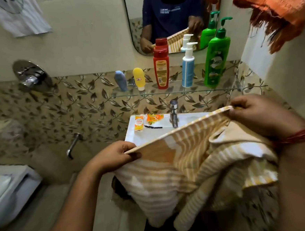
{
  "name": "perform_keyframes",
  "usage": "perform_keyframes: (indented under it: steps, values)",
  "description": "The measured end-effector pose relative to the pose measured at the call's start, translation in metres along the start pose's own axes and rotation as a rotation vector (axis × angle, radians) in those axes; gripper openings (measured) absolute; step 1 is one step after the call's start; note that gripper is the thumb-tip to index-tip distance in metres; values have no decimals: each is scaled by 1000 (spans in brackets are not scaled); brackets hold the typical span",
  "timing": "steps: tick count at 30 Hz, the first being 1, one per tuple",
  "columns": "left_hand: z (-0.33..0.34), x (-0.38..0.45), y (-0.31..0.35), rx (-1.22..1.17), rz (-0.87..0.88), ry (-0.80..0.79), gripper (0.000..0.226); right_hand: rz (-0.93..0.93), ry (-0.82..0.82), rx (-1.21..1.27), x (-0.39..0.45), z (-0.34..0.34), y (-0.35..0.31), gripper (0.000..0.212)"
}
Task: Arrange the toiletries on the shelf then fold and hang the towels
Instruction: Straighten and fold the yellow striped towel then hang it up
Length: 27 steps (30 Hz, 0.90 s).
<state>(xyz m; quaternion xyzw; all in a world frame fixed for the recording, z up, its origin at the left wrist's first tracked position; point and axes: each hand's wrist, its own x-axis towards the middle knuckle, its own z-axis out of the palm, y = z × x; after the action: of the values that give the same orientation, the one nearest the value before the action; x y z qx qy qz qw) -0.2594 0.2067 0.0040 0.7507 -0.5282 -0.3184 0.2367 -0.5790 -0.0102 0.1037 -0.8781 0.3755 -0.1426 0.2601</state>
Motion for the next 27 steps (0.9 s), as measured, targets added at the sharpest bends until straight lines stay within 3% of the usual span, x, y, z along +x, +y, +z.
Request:
perform_keyframes:
  steps: [3,6,8,11,14,20,23,27]
  values:
    - [-6,-2,-17,68,-50,77,27,60,66,-41,0,-5,-1,25]
    - [-8,8,11,56,83,166,17,13,22,-85,2,5,-34,8]
    - [-5,21,48,101,243,172,20,-53,-107,-100,7,31,-73,42]
    - [-5,35,89,58,402,168,15,-206,-204,-135,19,75,-112,43]
    - [-18,36,72,-28,358,98,8,-135,-216,-118,29,79,-111,22]
    - [-41,23,-15,52,150,-19,24,-1,-205,-65,27,45,-84,14]
    - [-43,25,-30,20,119,110,24,50,-194,-116,32,42,-83,13]
    - [-50,25,-10,-493,161,354,29,28,-196,-153,38,51,-94,10]
